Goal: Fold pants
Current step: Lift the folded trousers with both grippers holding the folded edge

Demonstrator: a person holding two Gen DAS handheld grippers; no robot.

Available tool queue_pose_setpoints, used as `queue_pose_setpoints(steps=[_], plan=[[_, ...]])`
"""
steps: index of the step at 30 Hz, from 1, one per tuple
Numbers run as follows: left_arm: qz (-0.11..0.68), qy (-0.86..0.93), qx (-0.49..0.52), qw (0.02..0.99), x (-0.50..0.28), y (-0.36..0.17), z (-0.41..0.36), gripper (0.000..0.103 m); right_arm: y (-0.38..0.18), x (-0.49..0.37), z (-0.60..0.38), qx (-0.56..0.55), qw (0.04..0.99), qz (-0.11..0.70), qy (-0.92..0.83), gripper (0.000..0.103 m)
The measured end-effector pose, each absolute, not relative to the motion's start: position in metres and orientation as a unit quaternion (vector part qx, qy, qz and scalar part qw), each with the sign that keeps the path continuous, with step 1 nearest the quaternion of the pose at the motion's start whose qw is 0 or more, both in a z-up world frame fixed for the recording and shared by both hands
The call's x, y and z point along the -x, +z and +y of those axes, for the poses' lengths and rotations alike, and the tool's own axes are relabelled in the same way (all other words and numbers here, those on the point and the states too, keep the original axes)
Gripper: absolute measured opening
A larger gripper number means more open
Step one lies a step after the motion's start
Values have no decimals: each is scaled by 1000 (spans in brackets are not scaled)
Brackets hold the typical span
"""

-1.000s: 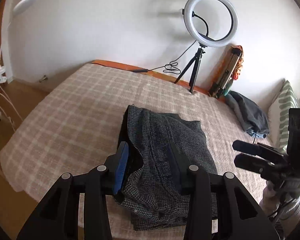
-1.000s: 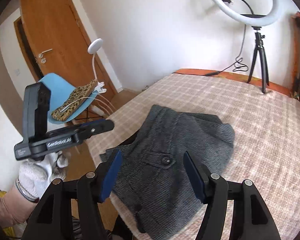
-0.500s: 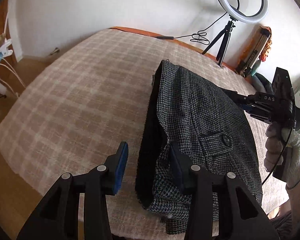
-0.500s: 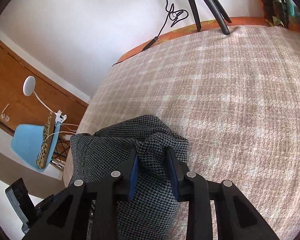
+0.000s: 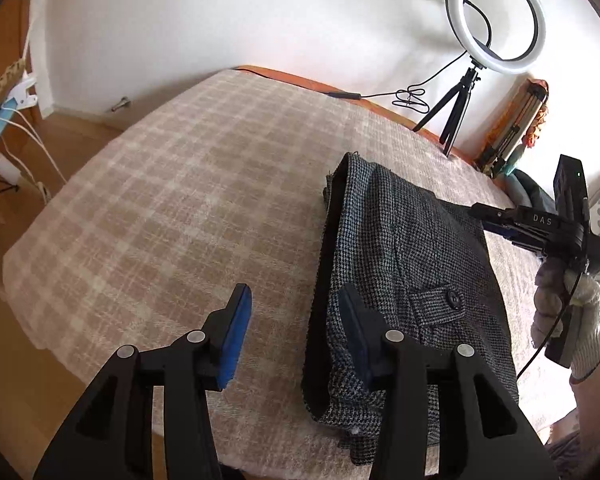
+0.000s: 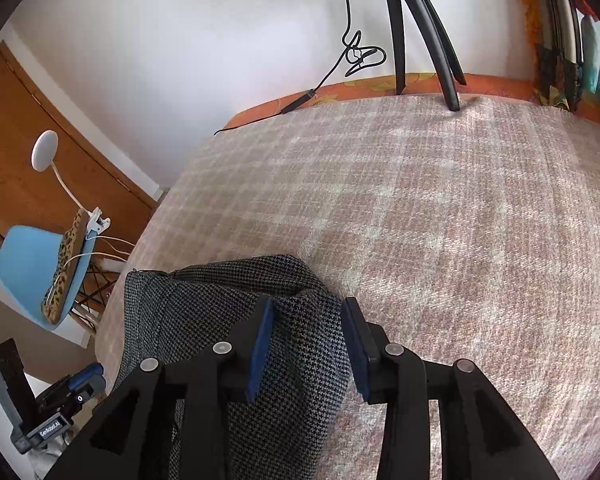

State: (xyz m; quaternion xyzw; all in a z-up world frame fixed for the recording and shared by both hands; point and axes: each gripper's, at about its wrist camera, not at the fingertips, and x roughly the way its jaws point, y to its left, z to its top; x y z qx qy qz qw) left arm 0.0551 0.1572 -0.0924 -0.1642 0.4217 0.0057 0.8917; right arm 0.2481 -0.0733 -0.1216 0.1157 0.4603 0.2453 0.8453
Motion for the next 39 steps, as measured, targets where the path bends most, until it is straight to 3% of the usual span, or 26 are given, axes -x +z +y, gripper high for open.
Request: queue_pose_setpoints(steps=[2,4,10,20,35,38,39], plan=[[418,-17,188,888,-57,-88,161,57,-114,-234,-83,-116,845,457,252,51],[426,-56,217,876,-62,-87,163,68,-109,-218,-92,-127,843,452,263,76],[458,-108,270,840,-77,-102,166,71,-115,-177,-112,-178,808,464,317,81],[494,-139,358,780,-92,-138,171,71,-159,-152,-98,-224,752,504,360,81],[489,-159,339,788,-102,-143,146,69,-179,-158,-57,-246,731,506,387,80],[487,-157,319,798,-104,-140,135,68,-180,-158,-44,-236,729,508,393,64],[492,-154,306,800,-105,-139,131,63,-182,-159,-40,-236,725,513,394,54]])
